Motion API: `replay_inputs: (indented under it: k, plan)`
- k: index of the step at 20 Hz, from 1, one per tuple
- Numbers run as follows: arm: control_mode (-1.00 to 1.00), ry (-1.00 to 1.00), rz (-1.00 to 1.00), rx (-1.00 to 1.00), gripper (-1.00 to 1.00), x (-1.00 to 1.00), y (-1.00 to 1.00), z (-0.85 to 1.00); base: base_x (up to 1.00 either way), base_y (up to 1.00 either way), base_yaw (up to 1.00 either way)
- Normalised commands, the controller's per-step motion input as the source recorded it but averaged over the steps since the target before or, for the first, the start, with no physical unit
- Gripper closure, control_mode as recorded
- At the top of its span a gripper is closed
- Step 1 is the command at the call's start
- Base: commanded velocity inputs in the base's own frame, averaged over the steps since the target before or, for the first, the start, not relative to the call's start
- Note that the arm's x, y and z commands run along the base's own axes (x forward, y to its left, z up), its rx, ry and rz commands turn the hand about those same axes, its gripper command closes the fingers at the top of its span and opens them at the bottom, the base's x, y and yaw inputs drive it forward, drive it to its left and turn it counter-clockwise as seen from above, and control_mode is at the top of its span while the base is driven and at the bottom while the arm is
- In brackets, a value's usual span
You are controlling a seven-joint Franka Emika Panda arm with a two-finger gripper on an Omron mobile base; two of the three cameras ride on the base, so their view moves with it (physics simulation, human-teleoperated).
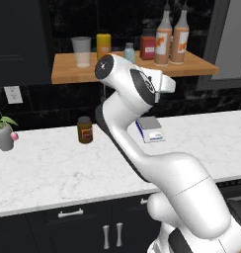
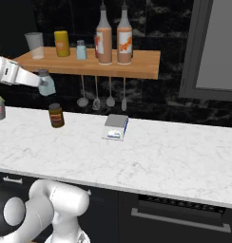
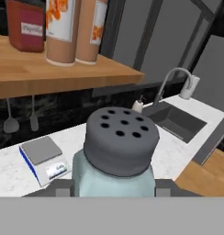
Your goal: Put the shaker and condiment bottle from the counter next to their counterparts in the cabinet.
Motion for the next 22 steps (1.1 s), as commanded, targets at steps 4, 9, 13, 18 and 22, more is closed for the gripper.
replay_inputs:
  k: [4,9,13,18,22]
  plan:
    - [-1.0,0.03,0.11,0.0,1.0,0.0,-0.05,0.47,0.0,0.0,0.0]
    - [-1.0,0.0,0.15,0.0,1.0,0.0,0.0,0.41,0.0,0.0,0.0]
    - [-1.0,-0.01,0.16,-0.01,1.0,0.01,0.0,0.55,0.0,0.0,0.0]
    - [-1.0,-0.08,0.24,-0.01,1.0,-0.03,0.0,0.02,0.0,0.0,0.0]
    - [-1.0,-0.2,0.15,0.0,1.0,0.0,-0.01,0.17,0.0,0.0,0.0]
